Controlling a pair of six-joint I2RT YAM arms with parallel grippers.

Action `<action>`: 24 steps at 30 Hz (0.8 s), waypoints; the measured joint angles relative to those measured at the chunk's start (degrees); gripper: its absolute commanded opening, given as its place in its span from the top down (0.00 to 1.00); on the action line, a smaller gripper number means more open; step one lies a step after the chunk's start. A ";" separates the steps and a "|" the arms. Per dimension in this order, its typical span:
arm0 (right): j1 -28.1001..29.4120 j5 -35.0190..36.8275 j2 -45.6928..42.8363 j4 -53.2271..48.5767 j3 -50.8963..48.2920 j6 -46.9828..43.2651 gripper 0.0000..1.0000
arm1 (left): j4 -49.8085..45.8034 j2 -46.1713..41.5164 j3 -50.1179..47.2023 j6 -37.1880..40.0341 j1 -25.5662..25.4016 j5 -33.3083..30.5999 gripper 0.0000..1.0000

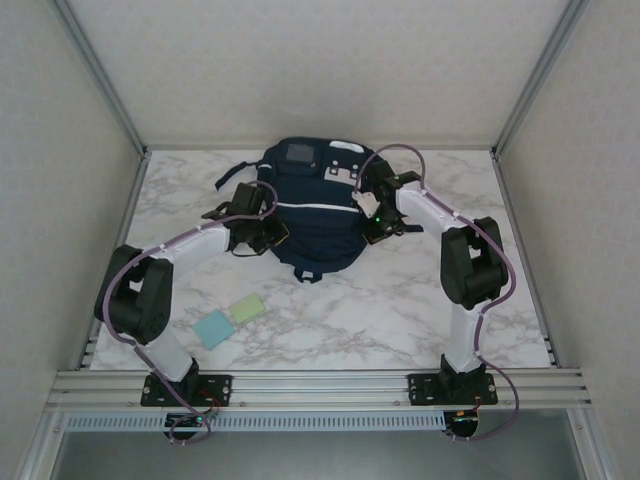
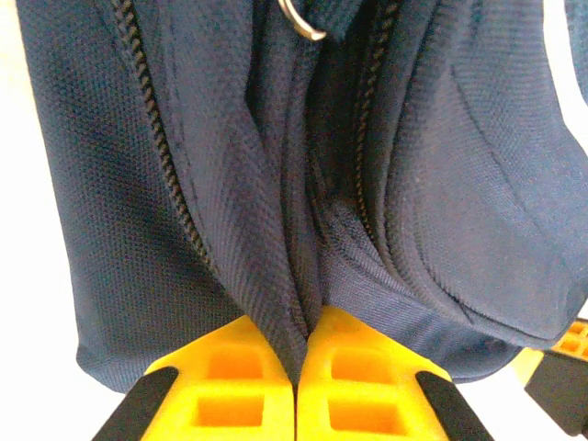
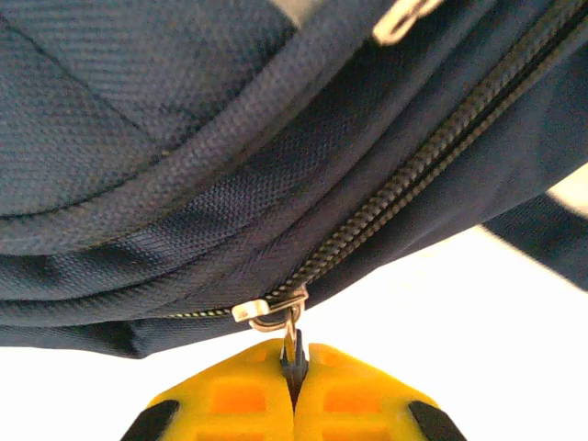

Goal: Pack books, pencil case, and school supplies into a backpack

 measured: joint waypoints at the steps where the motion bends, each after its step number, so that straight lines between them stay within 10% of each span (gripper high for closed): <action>1: 0.04 0.35 0.13 0.02 0.48 -2.64 1.00 | -0.39 -0.31 0.00 0.87 0.33 0.04 1.00; 14: -1.22 8.72 17.86 -0.46 23.26 -23.19 1.00 | -6.14 -1.16 0.50 10.14 5.68 1.44 1.00; 24: -1.29 11.74 25.53 -6.14 38.62 -19.96 1.00 | -6.51 -2.08 0.50 12.61 6.14 3.52 1.00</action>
